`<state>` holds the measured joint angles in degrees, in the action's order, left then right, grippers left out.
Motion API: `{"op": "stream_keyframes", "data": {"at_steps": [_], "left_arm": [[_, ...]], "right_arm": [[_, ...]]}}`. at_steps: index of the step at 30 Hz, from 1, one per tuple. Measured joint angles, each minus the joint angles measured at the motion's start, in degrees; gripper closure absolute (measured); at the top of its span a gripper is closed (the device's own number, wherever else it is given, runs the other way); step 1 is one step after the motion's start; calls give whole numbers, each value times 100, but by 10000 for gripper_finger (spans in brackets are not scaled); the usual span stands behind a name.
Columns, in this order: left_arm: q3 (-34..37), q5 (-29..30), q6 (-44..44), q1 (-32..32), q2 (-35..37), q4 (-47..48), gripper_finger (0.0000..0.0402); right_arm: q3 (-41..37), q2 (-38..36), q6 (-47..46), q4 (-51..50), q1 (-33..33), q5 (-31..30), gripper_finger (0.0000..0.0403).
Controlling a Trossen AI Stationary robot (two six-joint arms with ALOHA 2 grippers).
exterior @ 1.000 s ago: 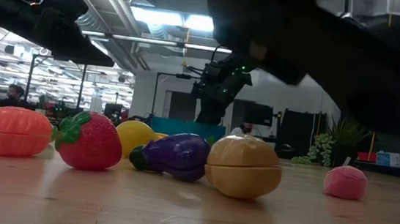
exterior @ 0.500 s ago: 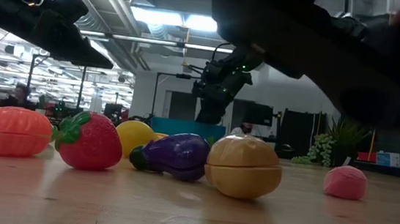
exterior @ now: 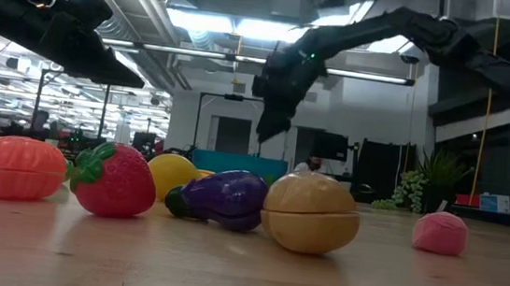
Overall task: Pick and placing Produce into tupperware
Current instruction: Put the cherry into the blue bin
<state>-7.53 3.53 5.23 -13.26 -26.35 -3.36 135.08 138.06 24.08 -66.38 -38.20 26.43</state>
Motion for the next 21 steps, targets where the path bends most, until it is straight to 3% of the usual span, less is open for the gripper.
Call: {"op": "stream_keyframes", "data": {"at_steps": [7,11,14,21], "left_arm": [[0,2,0,0,2,-2,231],[0,2,-2,-1,1,-2,231],[0,2,-2,-2,2,-2,231],[0,2,-7,0,0,20,231]], "right_arm": [[-626,-887,-126,252,-57,916,147],[-1197,-1417,-152,629,-45,1086,147],[-2094,-1989,-288,1331,-10,1093,147],[-5031,-3769,-958,3574,26,951,147]]}}
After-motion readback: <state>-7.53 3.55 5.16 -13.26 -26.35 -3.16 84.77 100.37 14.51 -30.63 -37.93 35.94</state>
